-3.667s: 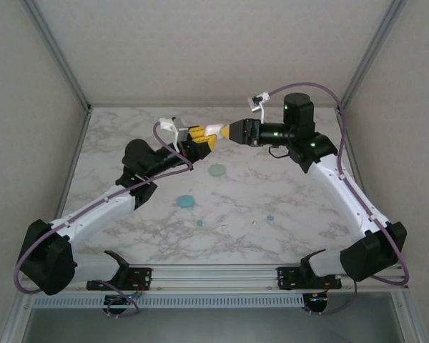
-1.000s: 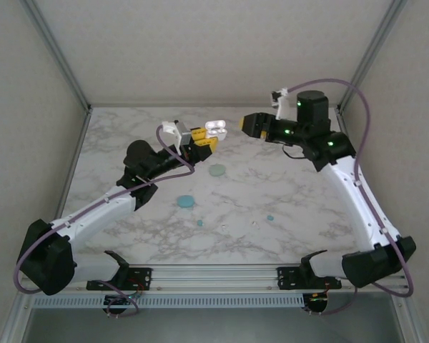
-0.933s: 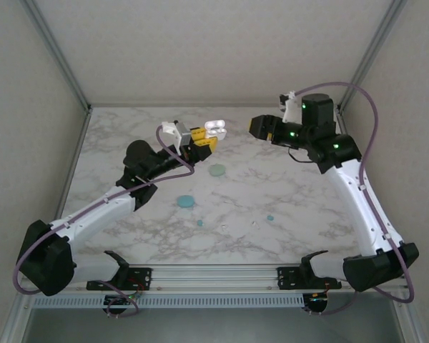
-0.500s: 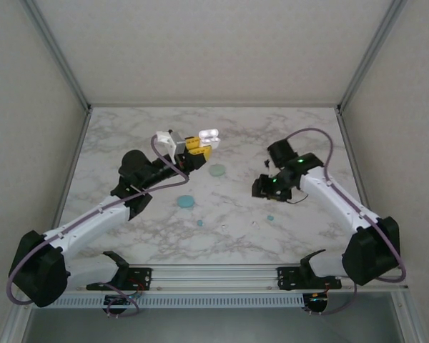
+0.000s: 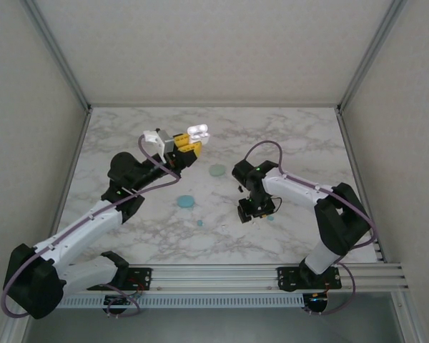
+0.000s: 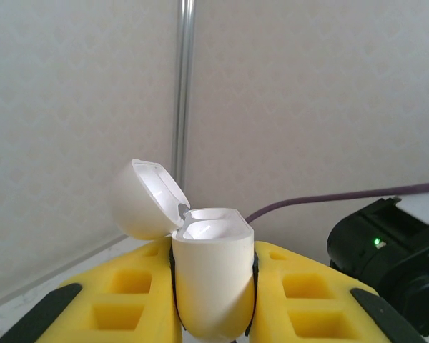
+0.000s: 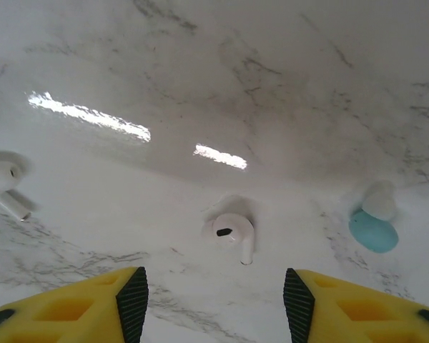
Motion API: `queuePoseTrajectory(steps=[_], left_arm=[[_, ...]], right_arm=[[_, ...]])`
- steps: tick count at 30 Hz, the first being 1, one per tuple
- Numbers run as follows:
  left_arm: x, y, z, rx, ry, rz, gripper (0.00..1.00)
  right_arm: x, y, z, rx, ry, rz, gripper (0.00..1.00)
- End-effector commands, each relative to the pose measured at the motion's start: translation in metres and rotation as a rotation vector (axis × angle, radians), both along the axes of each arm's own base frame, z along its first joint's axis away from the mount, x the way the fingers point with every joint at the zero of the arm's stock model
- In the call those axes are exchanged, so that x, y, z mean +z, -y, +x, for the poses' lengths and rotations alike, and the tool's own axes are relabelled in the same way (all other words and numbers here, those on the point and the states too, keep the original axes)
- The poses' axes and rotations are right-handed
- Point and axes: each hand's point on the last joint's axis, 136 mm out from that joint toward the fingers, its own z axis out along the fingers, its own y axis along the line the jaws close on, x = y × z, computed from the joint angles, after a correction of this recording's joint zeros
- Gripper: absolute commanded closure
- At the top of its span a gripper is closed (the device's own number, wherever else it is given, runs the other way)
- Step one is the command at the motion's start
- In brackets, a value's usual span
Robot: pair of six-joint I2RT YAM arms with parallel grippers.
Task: Insert wireless bluetooth earbuds into charging case
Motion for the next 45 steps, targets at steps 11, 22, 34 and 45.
queuePoseTrajectory(steps=[11,22,34,45], left_arm=[[0.006,-0.010,0.000,0.035,0.013,-0.001,0.90],[0.001,-0.010,0.001,0.034,0.002,0.004,0.90],[0.000,-0.009,0.001,0.029,-0.012,0.001,0.90],[-0.001,-0.009,0.003,0.031,-0.020,0.000,0.90]], right_arm=[[-0.026,0.004,-0.006,0.072,-0.064,-0.081,0.46],[-0.038,0.004,-0.013,0.104,-0.079,-0.129,0.50],[-0.047,0.008,-0.010,0.091,-0.075,-0.167,0.55],[-0.044,0.020,-0.017,0.018,-0.072,-0.182,0.62]])
